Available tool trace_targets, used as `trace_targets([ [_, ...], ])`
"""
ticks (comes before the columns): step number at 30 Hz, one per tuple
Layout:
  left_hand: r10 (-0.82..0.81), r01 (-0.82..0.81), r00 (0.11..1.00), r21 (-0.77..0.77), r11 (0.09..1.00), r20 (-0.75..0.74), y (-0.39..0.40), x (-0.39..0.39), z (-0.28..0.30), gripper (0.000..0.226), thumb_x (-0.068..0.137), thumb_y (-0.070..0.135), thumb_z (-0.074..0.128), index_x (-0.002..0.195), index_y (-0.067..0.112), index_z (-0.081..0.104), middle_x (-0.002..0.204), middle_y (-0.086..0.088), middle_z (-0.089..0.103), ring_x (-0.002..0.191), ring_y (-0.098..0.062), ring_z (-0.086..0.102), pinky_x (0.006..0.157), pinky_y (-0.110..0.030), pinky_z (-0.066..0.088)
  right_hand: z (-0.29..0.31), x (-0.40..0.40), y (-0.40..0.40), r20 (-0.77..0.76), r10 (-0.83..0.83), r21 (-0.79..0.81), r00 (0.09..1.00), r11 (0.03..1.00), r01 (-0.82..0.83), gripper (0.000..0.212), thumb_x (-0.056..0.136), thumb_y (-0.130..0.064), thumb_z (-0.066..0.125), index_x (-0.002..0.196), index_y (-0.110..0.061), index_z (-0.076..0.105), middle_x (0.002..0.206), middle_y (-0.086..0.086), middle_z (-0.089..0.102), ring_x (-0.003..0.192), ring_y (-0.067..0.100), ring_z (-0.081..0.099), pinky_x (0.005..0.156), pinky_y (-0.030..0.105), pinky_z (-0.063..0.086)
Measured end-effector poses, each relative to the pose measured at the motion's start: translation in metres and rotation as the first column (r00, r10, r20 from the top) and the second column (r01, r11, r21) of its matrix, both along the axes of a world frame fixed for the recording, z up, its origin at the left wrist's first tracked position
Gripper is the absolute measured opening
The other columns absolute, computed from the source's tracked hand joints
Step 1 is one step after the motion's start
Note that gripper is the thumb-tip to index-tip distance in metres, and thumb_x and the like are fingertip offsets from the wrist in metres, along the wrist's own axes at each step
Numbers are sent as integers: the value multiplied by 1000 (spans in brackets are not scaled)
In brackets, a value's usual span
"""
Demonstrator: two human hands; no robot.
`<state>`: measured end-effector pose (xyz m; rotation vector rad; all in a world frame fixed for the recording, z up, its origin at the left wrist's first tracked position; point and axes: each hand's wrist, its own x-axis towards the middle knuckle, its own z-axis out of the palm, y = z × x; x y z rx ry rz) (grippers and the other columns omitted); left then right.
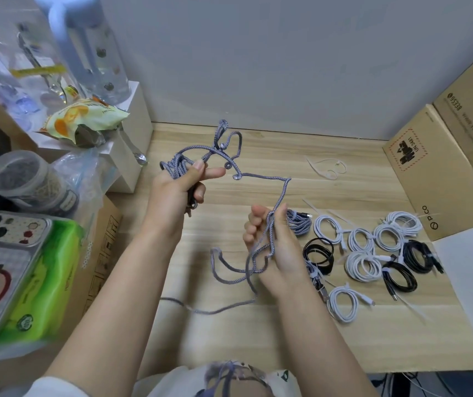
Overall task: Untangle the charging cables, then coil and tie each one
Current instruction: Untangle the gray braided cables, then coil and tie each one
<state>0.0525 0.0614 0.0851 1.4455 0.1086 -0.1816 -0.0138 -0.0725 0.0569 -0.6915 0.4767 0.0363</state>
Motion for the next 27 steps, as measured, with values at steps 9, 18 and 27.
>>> trace_targets([
  [9, -208, 116, 928, -291, 950, -310, -17, -7, -13, 17, 97, 16, 46, 84, 8, 55, 80, -3, 74, 40, -4, 38, 45, -15, 37, -10, -1, -3, -139, 13, -157, 990, 987, -35, 7, 94, -12, 49, 88, -8, 48, 58, 2, 67, 50, 8, 63, 44, 15, 47],
  [18, -389, 299, 812, -264, 917, -435, -21, -7, -12, 18, 95, 10, 44, 80, 6, 54, 74, -9, 72, 40, -9, 46, 42, -19, 38, -7, -4, -3, -121, 291, -278, 949, 908, -314, 12, 88, -18, 54, 87, -7, 57, 62, 2, 65, 46, 11, 60, 36, 15, 37],
  [27, -476, 512, 791, -10, 859, -384, -19, -7, -3, 26, 96, 8, 46, 70, 4, 48, 49, -4, 64, 51, -16, 56, 42, -17, 39, -20, -7, -1, -96, 353, -238, 931, 900, -366, 12, 85, -7, 55, 78, -12, 64, 73, 4, 65, 60, 12, 63, 60, 23, 49],
])
